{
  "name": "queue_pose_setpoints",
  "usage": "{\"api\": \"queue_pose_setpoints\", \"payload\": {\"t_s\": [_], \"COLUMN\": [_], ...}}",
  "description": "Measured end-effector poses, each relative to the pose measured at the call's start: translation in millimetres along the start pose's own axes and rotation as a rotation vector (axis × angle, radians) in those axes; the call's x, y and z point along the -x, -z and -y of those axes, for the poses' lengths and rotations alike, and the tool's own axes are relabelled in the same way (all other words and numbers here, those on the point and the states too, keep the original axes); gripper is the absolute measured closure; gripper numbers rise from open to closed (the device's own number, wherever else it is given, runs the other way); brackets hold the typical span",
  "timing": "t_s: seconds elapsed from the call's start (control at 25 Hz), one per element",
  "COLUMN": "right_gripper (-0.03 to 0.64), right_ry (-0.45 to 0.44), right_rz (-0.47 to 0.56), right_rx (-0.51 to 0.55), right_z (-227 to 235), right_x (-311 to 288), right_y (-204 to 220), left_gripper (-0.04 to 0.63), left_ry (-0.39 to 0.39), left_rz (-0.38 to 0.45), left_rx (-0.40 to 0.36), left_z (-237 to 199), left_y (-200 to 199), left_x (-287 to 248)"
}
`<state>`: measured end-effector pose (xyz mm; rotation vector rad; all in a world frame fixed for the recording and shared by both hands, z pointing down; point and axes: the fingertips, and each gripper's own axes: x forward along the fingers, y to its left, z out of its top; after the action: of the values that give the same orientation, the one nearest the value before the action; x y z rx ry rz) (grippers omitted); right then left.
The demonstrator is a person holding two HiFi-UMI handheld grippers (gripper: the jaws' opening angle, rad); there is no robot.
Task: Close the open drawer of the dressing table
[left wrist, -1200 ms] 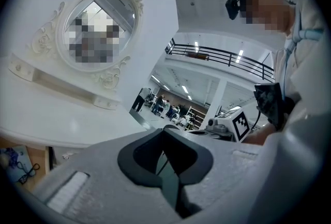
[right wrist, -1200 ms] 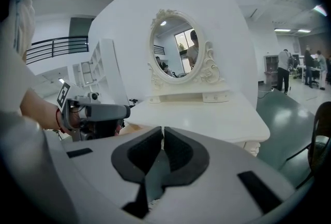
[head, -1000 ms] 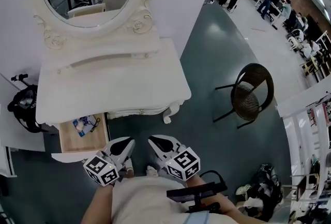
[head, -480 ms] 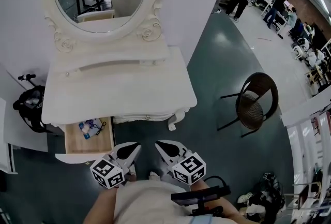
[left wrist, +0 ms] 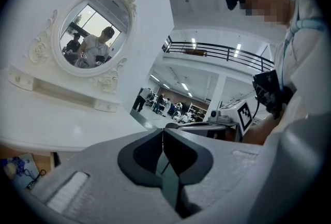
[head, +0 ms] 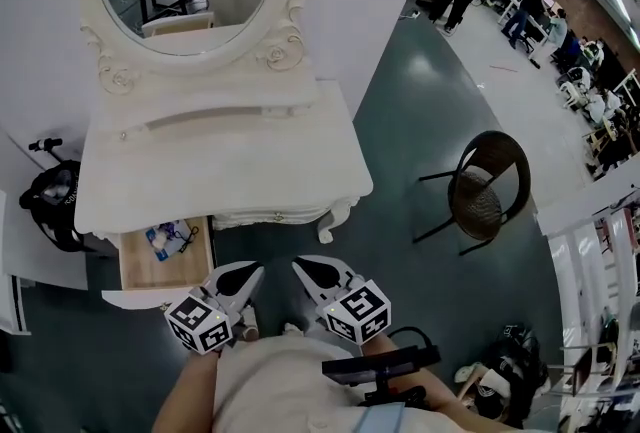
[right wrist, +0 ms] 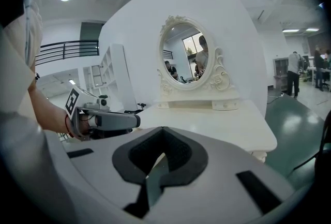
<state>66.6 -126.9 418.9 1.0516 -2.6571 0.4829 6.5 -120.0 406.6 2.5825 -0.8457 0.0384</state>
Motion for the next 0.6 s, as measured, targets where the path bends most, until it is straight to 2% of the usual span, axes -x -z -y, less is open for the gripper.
{"api": "queue_pose_setpoints", "payload": {"t_s": [0.6], "right_gripper": [0.602], "right_ry": [0.002], "right_rz": [0.001], "right_rx": [0.003], "right_z": [-10.6], "right_x": [0.9], "right_y": [1.5], "left_gripper": [0.586], "left_ry": [-0.006], "left_rz": [0.011], "left_rx": [0.009], "left_z": [2.7], "left_y": [1.9], "left_x": [9.8]}}
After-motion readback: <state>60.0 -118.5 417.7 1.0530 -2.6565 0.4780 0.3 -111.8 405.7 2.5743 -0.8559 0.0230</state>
